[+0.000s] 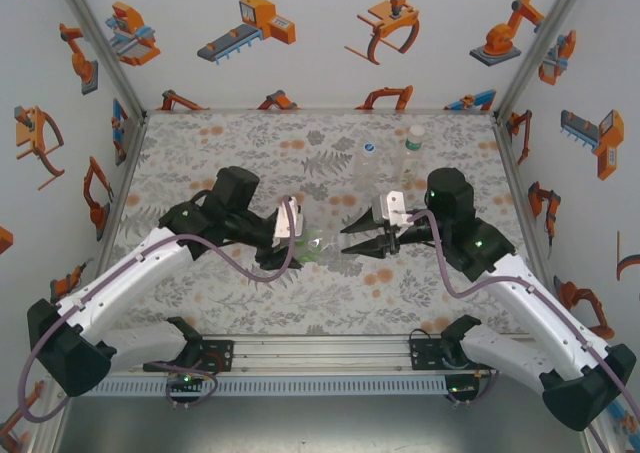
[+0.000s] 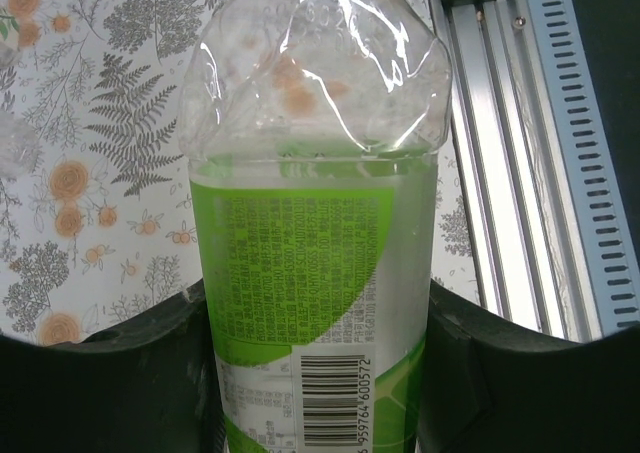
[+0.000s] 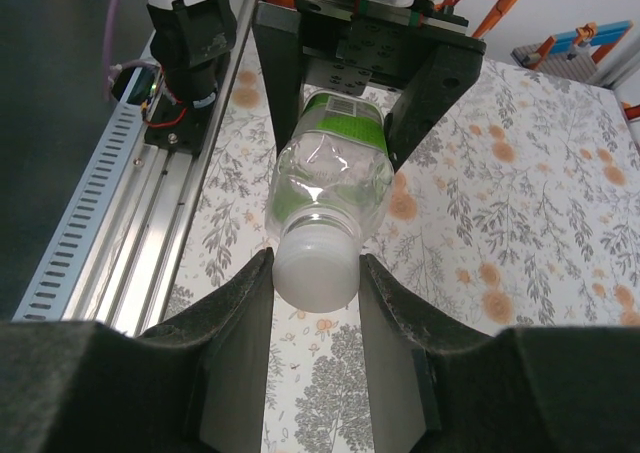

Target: Screw on the bottle caps

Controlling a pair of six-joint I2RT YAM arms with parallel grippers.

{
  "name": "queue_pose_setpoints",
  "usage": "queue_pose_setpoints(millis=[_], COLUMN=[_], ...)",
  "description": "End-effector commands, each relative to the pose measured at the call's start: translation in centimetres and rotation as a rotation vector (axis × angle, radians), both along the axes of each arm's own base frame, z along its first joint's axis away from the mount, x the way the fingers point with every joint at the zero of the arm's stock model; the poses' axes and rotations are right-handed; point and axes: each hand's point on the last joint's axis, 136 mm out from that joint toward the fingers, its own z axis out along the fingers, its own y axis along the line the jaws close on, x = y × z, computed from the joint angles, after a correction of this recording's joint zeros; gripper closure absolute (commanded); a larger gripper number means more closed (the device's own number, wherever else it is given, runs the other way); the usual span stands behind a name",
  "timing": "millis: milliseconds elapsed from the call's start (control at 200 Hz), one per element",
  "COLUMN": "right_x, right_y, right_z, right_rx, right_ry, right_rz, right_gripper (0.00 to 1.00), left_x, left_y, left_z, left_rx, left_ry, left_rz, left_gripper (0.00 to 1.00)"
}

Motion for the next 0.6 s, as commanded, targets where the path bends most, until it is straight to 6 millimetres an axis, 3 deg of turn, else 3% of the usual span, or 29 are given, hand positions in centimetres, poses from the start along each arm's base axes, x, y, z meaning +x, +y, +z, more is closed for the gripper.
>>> queue_pose_setpoints(millis=[0,596], right_x=[-0.59,-0.85], right_y=[0.07,0.99], right_z=[-0.07,0.38], right_rx=[0.016,0.023], right_ry=[-0.037,-0.007], right_rz=[0.039,0.086], right_gripper=[0.99,1.00], left_x=[-1.59,-1.74], left_y=[-0.53,-0.54], left_z=[2.87,2.92], left_rx=[-0.129,-0.126], left_ry=[-0.029,-0.018], left_rz=[-0.095,-0.102], left_gripper=[0.96,1.00])
